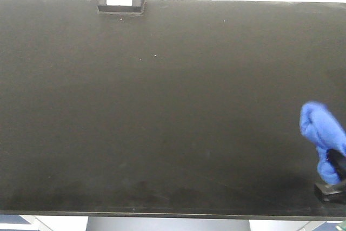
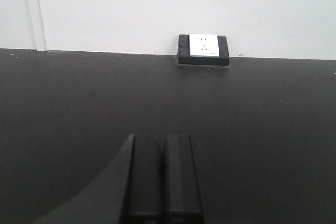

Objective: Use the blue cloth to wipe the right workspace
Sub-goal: 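Press the cloth on the counter and wipe it away from the robot's side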

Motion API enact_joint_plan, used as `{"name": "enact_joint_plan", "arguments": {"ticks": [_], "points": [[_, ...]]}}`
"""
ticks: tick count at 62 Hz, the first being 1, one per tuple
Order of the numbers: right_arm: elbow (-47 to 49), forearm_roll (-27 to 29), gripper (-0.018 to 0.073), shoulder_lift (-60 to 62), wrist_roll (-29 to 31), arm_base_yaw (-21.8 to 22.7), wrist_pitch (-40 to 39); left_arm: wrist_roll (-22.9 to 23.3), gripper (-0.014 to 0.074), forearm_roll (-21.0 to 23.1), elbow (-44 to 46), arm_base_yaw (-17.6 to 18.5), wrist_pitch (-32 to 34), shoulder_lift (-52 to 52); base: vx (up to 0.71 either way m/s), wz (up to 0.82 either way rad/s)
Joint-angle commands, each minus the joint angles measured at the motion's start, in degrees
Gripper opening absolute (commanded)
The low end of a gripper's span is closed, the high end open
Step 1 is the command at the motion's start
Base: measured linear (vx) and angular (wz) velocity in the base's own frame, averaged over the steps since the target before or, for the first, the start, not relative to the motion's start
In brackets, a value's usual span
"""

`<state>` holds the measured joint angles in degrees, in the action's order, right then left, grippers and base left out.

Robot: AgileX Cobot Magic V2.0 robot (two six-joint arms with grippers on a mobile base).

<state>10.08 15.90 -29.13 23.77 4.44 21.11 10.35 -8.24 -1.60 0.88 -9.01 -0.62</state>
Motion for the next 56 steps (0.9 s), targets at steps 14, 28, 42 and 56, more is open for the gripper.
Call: {"name": "enact_joint_plan", "arguments": {"ticks": [14,28,42,56], "points": [[3.15,1.16,0.0002,-23.81,-10.48,0.05,-16.71,0.49,-0.0006,-0.05,-1.78,-0.22,4.49,-0.93,0.0,0.0],[12.3,3.0,0.0002,-41.58,-10.54,0.05,-16.14,0.49,-0.0006,-0.05,-1.78,-0.22,4.49,-0.93,0.0,0.0],[20.53,9.62,0.0002,-50.19,-10.31,-0.22,-9.62,0.49,-0.0006,-0.05,-1.78,-0.22,4.49,-0.93,0.0,0.0],[23.86,16.11,0.0002,-53.87,-7.5,-13.18,-11.56,0.49,-0.0006,-0.05,-1.78,-0.22,4.49,-0.93,0.0,0.0]]}}
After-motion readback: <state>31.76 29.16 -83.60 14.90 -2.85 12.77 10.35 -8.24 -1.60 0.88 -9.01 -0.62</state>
